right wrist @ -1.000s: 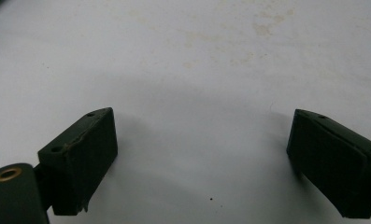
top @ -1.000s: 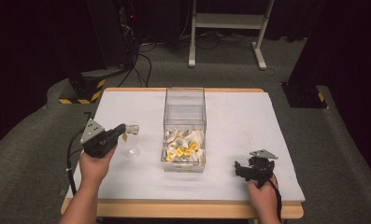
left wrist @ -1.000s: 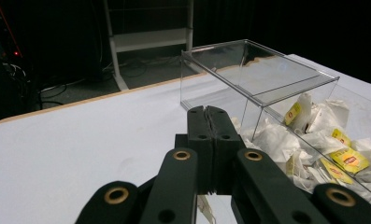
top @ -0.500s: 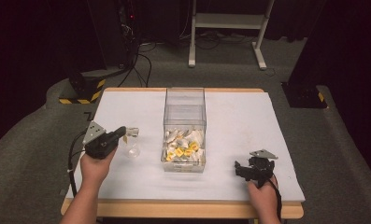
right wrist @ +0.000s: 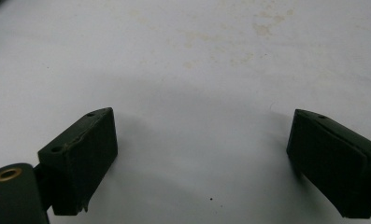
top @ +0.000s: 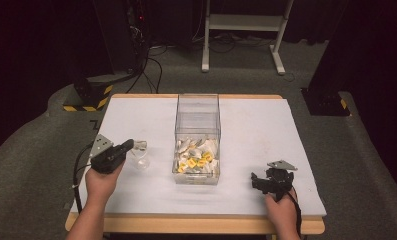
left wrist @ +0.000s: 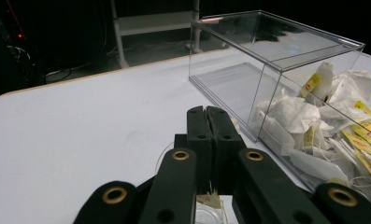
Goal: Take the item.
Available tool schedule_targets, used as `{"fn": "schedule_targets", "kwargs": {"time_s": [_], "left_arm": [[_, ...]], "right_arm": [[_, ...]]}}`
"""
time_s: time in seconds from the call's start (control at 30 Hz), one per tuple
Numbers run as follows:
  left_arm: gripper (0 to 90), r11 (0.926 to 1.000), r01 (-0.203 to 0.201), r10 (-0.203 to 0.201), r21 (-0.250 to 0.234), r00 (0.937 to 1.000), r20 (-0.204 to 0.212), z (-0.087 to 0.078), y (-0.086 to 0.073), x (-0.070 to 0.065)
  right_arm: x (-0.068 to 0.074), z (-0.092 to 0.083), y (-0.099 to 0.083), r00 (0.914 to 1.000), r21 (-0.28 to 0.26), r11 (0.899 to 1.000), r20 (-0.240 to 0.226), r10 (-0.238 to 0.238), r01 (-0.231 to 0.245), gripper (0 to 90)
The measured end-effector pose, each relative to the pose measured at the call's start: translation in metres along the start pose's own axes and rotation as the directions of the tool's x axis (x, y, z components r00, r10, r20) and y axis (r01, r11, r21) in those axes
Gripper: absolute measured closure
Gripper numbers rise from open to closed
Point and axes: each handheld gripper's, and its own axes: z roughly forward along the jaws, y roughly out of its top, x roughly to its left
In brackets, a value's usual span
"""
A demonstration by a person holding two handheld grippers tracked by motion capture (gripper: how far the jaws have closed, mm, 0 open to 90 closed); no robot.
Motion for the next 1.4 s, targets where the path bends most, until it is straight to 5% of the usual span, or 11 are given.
{"fn": "schedule_targets", "kwargs": {"time_s": [0.3, 0.43, 0.93, 1.4], "left_arm": [[58.3, 1.0000, 0.002, -0.002, 0.005, 1.0000, -0.006, 0.000, -0.001, 0.001], [48.9, 0.9993, 0.037, -0.037, 0.003, 0.9993, -0.001, -0.004, -0.004, 0.006], [35.7, 0.9960, 0.080, -0.079, 0.040, 0.9961, -0.041, -0.021, -0.027, 0.024], [28.4, 0.9787, 0.092, -0.077, 0.183, 0.9930, -0.090, -0.015, -0.066, 0.036]], "right_arm": [[0.000, 0.000, 0.000, 1.0000, 0.001, 1.000, 0.000, 0.002, -0.002, 8.7], [0.000, 0.000, 0.000, 1.0000, 0.001, 1.000, 0.001, 0.002, -0.002, 8.7], [0.000, 0.000, 0.000, 1.0000, 0.001, 1.000, 0.001, 0.001, -0.001, 8.7], [0.000, 0.000, 0.000, 1.0000, 0.001, 1.000, 0.002, 0.001, -0.001, 8.8]]}}
